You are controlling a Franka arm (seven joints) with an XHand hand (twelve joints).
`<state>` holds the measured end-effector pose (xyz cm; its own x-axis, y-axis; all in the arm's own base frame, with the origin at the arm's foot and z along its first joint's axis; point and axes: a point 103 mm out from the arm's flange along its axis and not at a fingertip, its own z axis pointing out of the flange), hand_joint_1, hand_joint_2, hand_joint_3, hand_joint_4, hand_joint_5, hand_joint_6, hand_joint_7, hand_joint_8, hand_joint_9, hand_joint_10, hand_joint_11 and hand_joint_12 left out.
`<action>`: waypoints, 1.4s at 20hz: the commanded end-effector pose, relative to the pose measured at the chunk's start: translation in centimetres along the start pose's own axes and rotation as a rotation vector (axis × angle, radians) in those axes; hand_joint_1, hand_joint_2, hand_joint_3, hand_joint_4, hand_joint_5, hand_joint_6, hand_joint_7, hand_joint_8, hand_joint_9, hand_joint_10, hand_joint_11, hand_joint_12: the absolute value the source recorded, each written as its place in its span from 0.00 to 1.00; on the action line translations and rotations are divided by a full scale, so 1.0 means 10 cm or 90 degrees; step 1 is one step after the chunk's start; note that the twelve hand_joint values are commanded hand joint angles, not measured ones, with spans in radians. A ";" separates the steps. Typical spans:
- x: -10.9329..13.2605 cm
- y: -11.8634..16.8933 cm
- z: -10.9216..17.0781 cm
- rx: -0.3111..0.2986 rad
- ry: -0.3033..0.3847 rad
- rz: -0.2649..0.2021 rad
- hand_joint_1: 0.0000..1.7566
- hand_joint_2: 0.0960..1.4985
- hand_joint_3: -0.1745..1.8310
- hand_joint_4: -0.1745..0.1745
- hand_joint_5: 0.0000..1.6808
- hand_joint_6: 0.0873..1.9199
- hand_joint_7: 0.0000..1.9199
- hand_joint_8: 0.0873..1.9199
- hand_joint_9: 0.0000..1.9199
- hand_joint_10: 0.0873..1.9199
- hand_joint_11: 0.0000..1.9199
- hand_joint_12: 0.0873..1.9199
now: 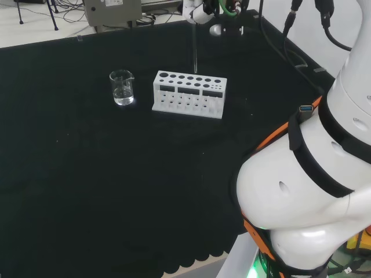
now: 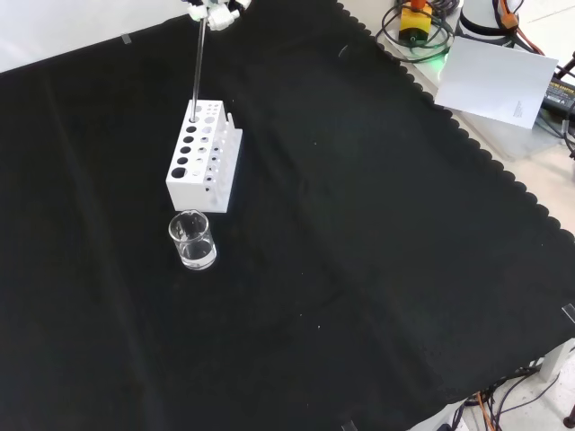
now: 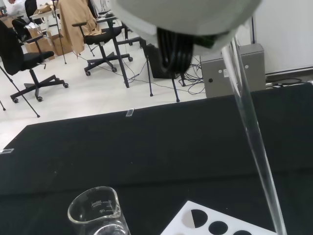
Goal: Put the glass rod back on the white test tube rack.
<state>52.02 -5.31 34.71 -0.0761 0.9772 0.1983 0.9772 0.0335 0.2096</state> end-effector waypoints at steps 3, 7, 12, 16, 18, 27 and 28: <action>-0.08 0.04 0.15 0.012 0.005 0.004 0.75 0.37 0.48 0.00 0.73 0.24 0.67 0.49 0.85 0.37 0.86 0.39; -0.09 0.00 0.16 0.012 0.006 0.009 0.75 0.37 0.48 0.00 0.73 0.24 0.67 0.49 0.85 0.37 0.86 0.39; -0.11 -0.02 0.17 0.017 0.009 0.010 0.75 0.36 0.48 0.00 0.73 0.24 0.67 0.49 0.85 0.37 0.86 0.39; -0.21 0.00 0.19 0.019 0.009 0.014 0.75 0.36 0.48 0.00 0.73 0.24 0.67 0.49 0.85 0.37 0.86 0.39; -0.24 0.01 0.20 0.018 0.008 0.016 0.75 0.36 0.48 0.00 0.73 0.24 0.67 0.50 0.85 0.37 0.86 0.39; -0.27 0.06 0.23 0.018 0.018 0.018 0.75 0.36 0.48 0.00 0.73 0.24 0.67 0.50 0.85 0.37 0.86 0.39; -0.26 0.06 0.24 0.017 0.017 0.017 0.75 0.36 0.48 0.00 0.73 0.24 0.67 0.50 0.85 0.37 0.86 0.39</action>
<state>52.38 -7.09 32.09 -0.0511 0.9739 0.2211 0.9844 0.0117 0.1758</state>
